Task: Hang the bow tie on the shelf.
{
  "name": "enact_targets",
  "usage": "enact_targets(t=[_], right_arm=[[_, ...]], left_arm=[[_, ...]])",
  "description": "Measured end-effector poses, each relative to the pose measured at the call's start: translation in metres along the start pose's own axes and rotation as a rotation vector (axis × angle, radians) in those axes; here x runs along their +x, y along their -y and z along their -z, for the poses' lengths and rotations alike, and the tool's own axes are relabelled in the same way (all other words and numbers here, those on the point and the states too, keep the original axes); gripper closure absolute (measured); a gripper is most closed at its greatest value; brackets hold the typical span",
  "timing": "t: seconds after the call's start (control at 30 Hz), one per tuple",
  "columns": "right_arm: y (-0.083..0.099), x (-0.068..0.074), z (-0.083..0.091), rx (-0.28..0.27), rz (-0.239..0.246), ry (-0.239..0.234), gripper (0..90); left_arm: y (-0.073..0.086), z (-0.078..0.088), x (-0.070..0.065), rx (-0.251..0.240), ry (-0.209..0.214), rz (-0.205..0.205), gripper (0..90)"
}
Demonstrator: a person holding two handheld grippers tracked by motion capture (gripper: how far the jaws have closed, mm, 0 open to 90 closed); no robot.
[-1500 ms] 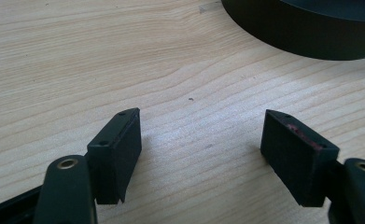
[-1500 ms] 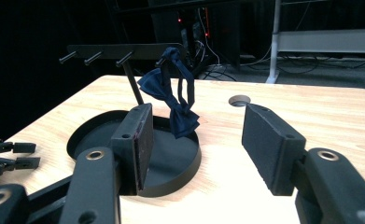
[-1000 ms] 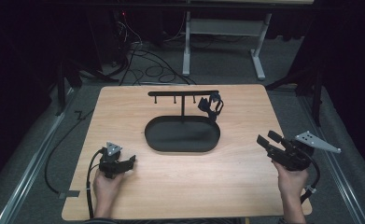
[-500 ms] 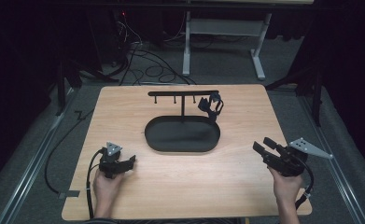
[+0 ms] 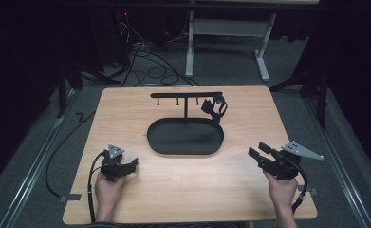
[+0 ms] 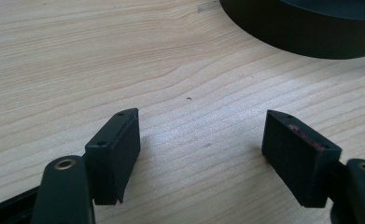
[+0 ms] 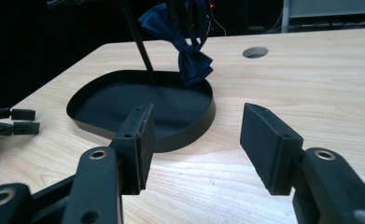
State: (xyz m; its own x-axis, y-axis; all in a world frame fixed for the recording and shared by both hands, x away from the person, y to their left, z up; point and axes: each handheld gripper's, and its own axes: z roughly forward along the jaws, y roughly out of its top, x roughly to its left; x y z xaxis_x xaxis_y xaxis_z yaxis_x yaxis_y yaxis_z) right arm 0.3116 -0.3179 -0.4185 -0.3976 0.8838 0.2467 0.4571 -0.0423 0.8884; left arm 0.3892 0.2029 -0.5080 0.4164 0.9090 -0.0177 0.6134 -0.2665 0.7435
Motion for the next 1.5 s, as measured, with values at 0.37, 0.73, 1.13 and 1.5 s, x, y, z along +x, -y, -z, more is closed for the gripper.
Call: enact_targets(t=[0.37, 0.73, 1.13, 1.5], right_arm=[[0.009, 0.002, -0.020, 0.047, 0.002, -0.007, 47.0], [0.019, -0.001, -0.033, 0.095, 0.005, 0.018, 48.2], [0.031, -0.005, -0.046, 0.139, -0.003, 0.029, 48.3], [0.038, -0.004, -0.060, 0.179, 0.024, 0.060, 48.0]], left_arm=[[0.000, 0.000, 0.000, 0.001, 0.000, -0.001, 28.2], [0.000, 0.000, 0.000, 0.000, 0.000, -0.001, 28.2], [0.000, 0.000, 0.000, 0.001, 0.001, -0.002, 28.1], [0.000, 0.000, 0.000, 0.001, 0.001, -0.003, 28.1]])
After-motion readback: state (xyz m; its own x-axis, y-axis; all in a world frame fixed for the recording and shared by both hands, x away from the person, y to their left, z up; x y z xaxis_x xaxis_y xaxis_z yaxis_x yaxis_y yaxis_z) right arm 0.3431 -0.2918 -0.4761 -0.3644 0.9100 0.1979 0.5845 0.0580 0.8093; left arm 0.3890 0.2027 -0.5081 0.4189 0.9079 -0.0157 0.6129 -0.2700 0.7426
